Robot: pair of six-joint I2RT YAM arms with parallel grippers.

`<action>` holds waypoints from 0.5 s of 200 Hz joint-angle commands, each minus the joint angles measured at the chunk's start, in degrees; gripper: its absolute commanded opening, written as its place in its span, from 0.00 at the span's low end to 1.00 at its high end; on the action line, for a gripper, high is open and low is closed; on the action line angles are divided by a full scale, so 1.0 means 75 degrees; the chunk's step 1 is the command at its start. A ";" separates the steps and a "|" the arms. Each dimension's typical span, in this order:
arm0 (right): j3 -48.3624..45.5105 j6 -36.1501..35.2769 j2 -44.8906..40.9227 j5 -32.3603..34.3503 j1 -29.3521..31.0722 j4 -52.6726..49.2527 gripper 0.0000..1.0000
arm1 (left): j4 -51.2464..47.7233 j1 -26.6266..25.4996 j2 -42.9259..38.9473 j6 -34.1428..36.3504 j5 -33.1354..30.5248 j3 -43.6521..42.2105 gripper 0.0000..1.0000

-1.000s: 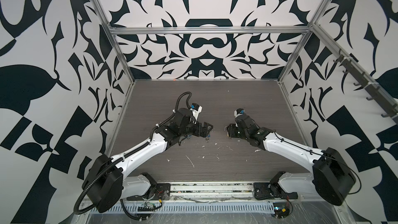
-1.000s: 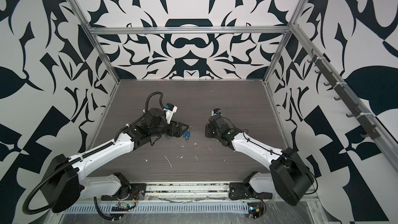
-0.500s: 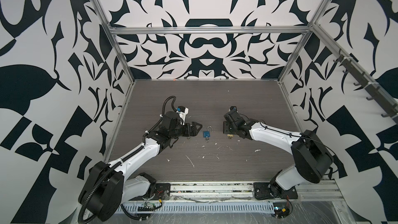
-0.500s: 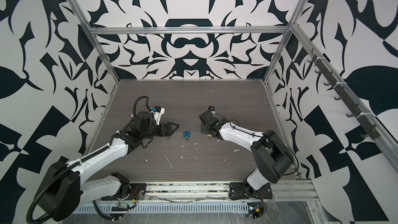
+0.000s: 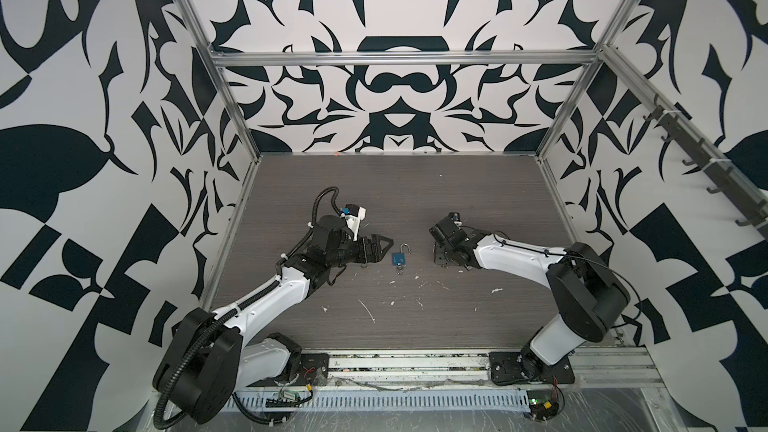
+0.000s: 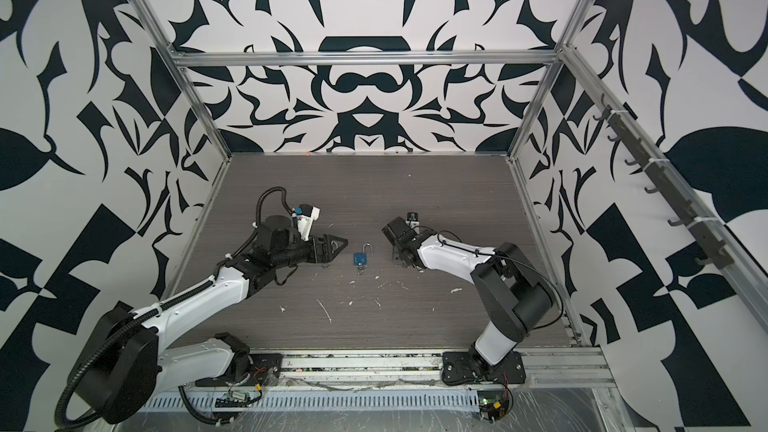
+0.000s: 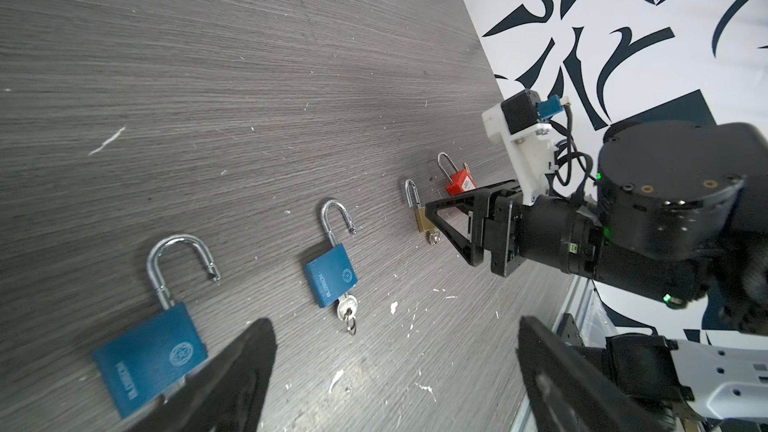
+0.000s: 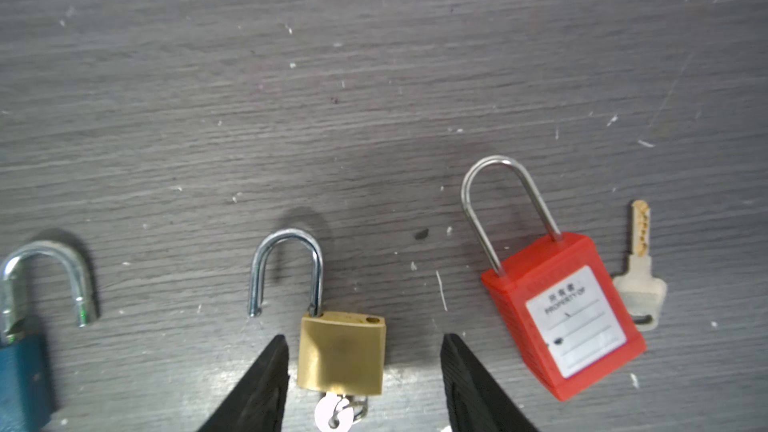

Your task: Lock with the key

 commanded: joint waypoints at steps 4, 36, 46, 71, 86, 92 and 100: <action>0.0076 0.0256 0.0057 0.0169 0.0105 0.0069 0.60 | 0.0185 0.0032 0.0016 0.0035 0.0143 -0.0056 0.94; 0.0135 0.0335 0.0335 0.0161 0.0184 0.0144 0.55 | 0.0095 0.0037 0.0031 0.0130 0.0128 -0.0023 0.94; 0.0117 0.0357 0.0401 0.0188 0.0218 0.0182 0.52 | 0.0022 0.0045 0.0020 0.0176 0.0120 0.0004 0.94; 0.0134 0.0364 0.0563 0.0239 0.0244 0.0142 0.50 | -0.0020 0.0083 0.0010 0.0201 0.0137 0.0025 0.94; 0.0124 0.0344 0.0632 0.0253 0.0252 0.0144 0.47 | -0.0022 0.0099 0.0026 0.0219 0.0147 0.0031 0.94; 0.0134 0.0321 0.0656 0.0241 0.0248 0.0158 0.45 | -0.0038 0.0100 0.0042 0.0213 0.0143 0.0056 0.94; 0.0135 0.0319 0.0680 0.0210 0.0257 0.0134 0.43 | -0.0049 0.0115 0.0068 0.0212 0.0154 0.0080 0.94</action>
